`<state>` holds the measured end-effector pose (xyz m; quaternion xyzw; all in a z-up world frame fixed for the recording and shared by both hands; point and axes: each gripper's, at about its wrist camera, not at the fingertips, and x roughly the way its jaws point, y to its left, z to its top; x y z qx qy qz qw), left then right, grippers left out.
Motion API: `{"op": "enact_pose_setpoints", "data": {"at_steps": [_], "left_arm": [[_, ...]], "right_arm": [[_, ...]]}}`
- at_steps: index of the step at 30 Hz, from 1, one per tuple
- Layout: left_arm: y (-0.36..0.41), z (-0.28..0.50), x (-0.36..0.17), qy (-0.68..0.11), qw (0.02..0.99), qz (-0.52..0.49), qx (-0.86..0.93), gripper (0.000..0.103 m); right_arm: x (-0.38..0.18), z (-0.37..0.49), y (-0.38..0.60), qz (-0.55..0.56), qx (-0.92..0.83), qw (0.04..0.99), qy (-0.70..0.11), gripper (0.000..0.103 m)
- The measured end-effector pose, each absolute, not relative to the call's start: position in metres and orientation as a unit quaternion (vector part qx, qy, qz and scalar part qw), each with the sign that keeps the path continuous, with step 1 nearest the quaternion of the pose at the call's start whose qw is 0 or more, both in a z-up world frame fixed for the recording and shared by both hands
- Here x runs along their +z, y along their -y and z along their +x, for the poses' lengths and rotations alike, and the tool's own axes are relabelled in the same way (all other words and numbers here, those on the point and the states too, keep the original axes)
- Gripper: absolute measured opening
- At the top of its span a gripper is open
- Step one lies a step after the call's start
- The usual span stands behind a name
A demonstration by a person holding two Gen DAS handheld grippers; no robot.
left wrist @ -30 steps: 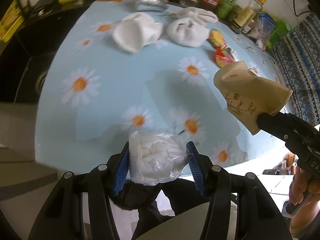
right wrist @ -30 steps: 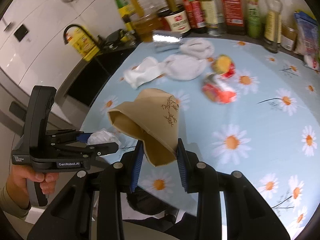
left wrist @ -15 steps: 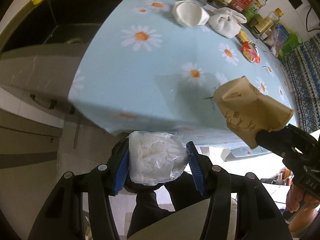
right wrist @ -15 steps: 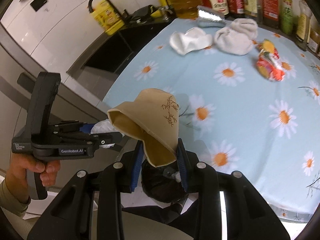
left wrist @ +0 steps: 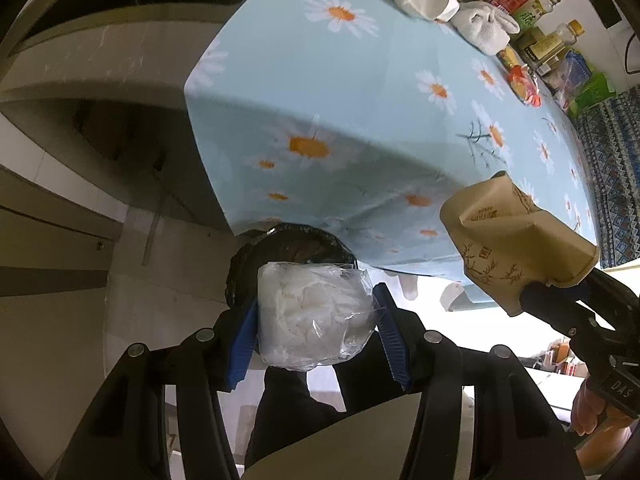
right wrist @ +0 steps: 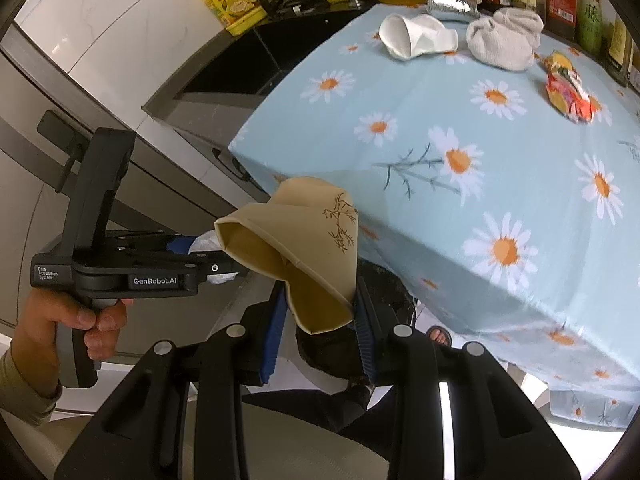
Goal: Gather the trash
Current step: 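Carry the paper cup and plastic bag down over the black bin, then open both tools to drop the paper cup and bag into the bin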
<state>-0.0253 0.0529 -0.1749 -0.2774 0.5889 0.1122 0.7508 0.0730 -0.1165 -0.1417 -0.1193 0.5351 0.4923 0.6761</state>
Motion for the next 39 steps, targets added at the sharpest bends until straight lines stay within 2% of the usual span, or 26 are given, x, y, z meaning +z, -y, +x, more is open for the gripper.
{"op": "enact_pose_setpoints", "data": {"at_steps": [14,17,19,22,39], "left_arm": [[-0.047,-0.028,-0.196,-0.610,0.734,-0.282,0.098,0.053],[-0.047,-0.027,-0.199,-0.616,0.729,-0.283,0.096,0.054],[-0.048,-0.027,-0.202,-0.620,0.723,-0.288,0.096,0.057],[-0.051,-0.025,-0.204,-0.621,0.719,-0.294,0.100,0.066],[-0.051,-0.025,-0.207,-0.625,0.715,-0.297,0.100,0.066]], "right_arm": [[-0.169,0.069,0.108,-0.130,0.478,0.664,-0.560,0.035],[-0.172,0.071,0.107,-0.124,0.478,0.661,-0.565,0.039],[-0.173,0.075,0.107,-0.105,0.476,0.658,-0.573,0.045],[-0.174,0.078,0.106,-0.102,0.471,0.661,-0.575,0.045],[-0.165,0.085,0.115,-0.102,0.466,0.668,-0.571,0.045]]}}
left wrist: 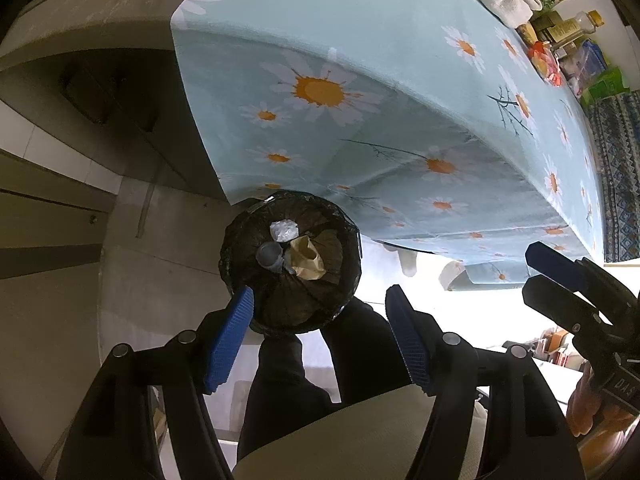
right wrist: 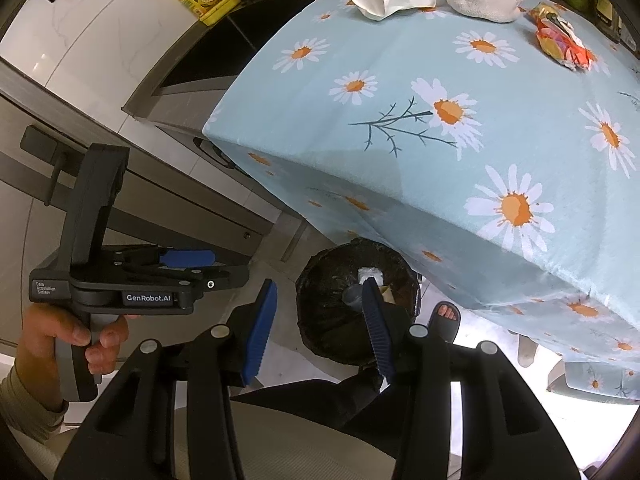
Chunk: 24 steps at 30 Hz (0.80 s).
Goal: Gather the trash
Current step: 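Open both tools to drop the paper cup and bag into the bin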
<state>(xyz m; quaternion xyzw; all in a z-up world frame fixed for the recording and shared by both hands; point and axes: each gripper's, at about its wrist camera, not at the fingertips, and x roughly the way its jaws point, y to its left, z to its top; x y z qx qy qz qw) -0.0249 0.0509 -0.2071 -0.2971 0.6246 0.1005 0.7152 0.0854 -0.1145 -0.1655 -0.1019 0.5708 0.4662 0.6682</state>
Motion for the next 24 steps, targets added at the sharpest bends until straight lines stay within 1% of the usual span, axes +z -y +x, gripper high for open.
{"op": "enact_pose_setpoints", "data": {"at_steps": [5,14,17,24], "left_arm": [[-0.050,-0.023,-0.202,-0.622,0.719,-0.294,0.098,0.066],[-0.046,-0.015,-0.186,-0.610,0.733,-0.288,0.089,0.066],[-0.044,-0.007,-0.177,-0.606,0.740,-0.282,0.081,0.066],[-0.041,0.021,-0.152,-0.589,0.760,-0.265,0.073,0.066]], "right_arm": [[-0.162,0.087,0.118,-0.098,0.464,0.672,-0.568,0.048],[-0.151,0.104,0.130,-0.085,0.452,0.692,-0.557,0.048],[-0.145,0.114,0.137,-0.077,0.446,0.702,-0.550,0.050],[-0.130,0.145,0.151,-0.067,0.431,0.723,-0.537,0.051]]}}
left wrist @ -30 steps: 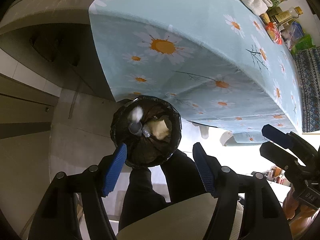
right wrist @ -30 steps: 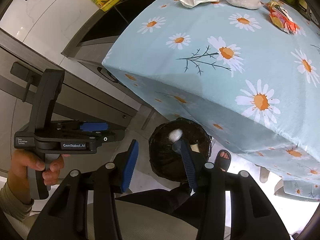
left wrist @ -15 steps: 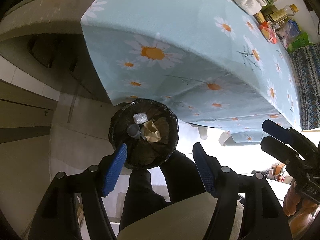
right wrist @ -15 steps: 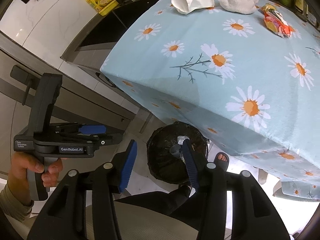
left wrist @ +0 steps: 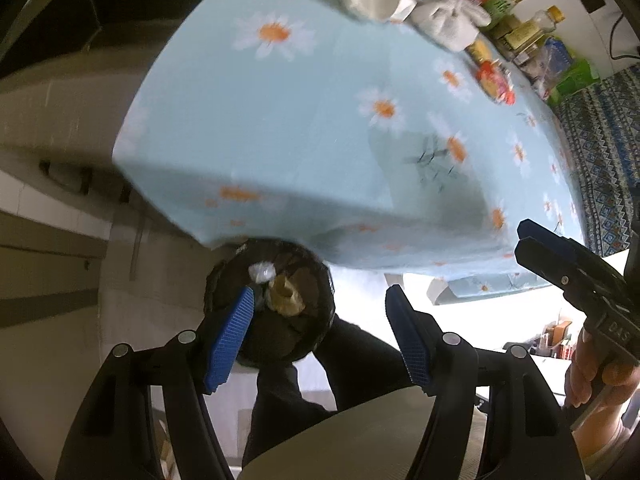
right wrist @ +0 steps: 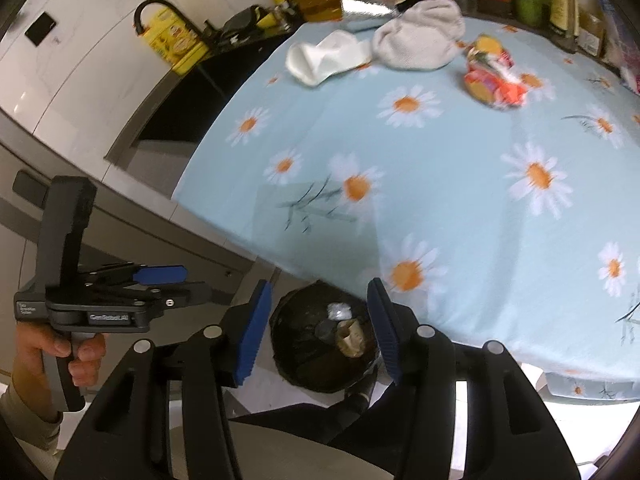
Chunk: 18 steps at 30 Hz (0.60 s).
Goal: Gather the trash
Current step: 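Move both tools back over the table toward the remaining trash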
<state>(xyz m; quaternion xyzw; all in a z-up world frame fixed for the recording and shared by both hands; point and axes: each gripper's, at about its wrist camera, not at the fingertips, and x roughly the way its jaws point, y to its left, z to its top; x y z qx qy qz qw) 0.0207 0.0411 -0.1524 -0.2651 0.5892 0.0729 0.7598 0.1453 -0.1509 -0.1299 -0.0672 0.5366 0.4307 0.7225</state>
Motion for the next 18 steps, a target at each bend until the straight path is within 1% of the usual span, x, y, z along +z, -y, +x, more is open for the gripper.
{"op": "enact_pose_setpoints", "data": {"at_steps": [11,14,18], "left_arm": [[-0.041,0.085,-0.122,-0.571,0.782,-0.242,0.060,0.066],[-0.040,0.106,-0.115,-0.569,0.788,-0.230,0.059,0.066],[-0.043,0.136,-0.108,-0.569,0.791,-0.214,0.067,0.066]], "right_arm": [[-0.106,0.211,0.174,-0.066,0.412,0.752,-0.511,0.052],[-0.102,0.233,0.178,-0.068,0.407,0.758,-0.505,0.055],[-0.101,0.264,0.181,-0.067,0.402,0.762,-0.504,0.056]]}}
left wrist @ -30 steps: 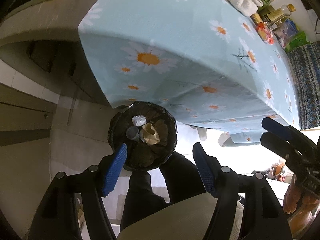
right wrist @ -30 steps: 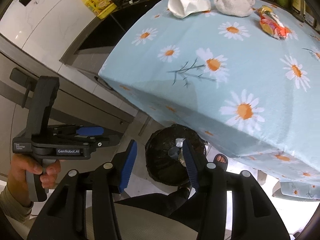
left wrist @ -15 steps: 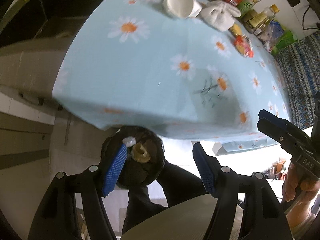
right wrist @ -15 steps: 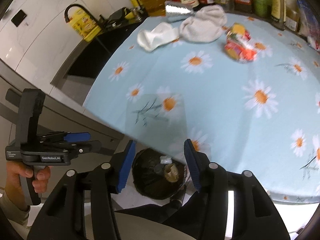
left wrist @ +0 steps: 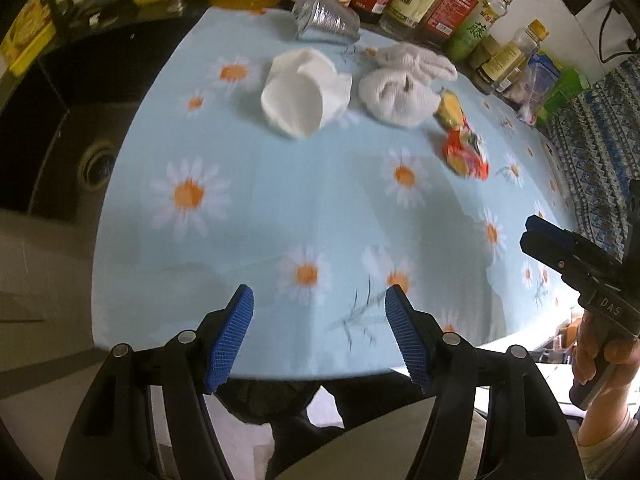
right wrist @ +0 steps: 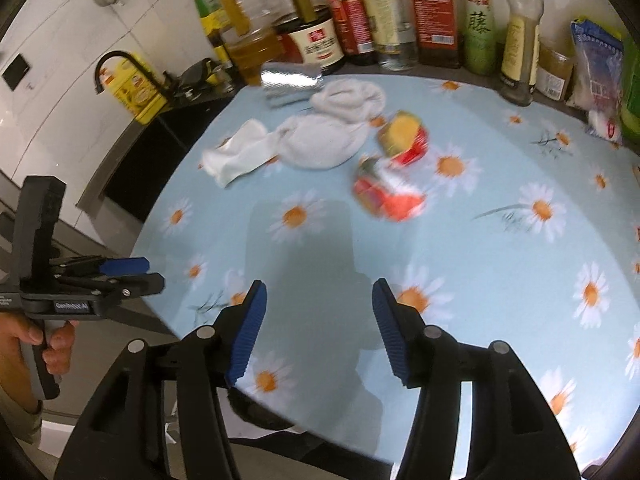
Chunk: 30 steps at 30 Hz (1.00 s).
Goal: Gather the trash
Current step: 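Move both tools back over the table toward the remaining trash, then grasp the white tissue with the left tool while the right tool grasps the orange wrapper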
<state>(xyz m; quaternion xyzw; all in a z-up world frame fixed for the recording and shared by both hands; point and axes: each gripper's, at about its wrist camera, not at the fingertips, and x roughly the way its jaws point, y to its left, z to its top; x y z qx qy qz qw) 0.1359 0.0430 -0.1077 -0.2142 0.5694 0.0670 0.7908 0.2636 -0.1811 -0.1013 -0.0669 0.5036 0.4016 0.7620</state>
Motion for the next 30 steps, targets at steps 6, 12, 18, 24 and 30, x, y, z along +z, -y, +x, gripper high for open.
{"op": "enact_pose_setpoints", "data": {"at_steps": [6,12,18,24,30], "left_arm": [[-0.052,0.175,-0.101,-0.578,0.792,-0.178,0.076,0.066],[-0.059,0.214,-0.094,-0.584,0.795,-0.140,0.087,0.076],[-0.069,0.245,-0.095,-0.595,0.790,-0.121,0.091,0.076],[-0.080,0.267,-0.105,-0.613,0.777,-0.114,0.089,0.083],[-0.085,0.281,-0.117,-0.626,0.768,-0.105,0.088,0.083]], "right_arm": [[-0.108,0.299,0.175,-0.075,0.400,0.759,-0.508,0.059],[-0.118,0.330,0.165,-0.082,0.405,0.750,-0.516,0.062],[-0.130,0.352,0.153,-0.087,0.410,0.738,-0.529,0.063],[-0.143,0.362,0.143,-0.092,0.421,0.724,-0.538,0.063],[-0.148,0.365,0.140,-0.098,0.424,0.721,-0.539,0.063]]}}
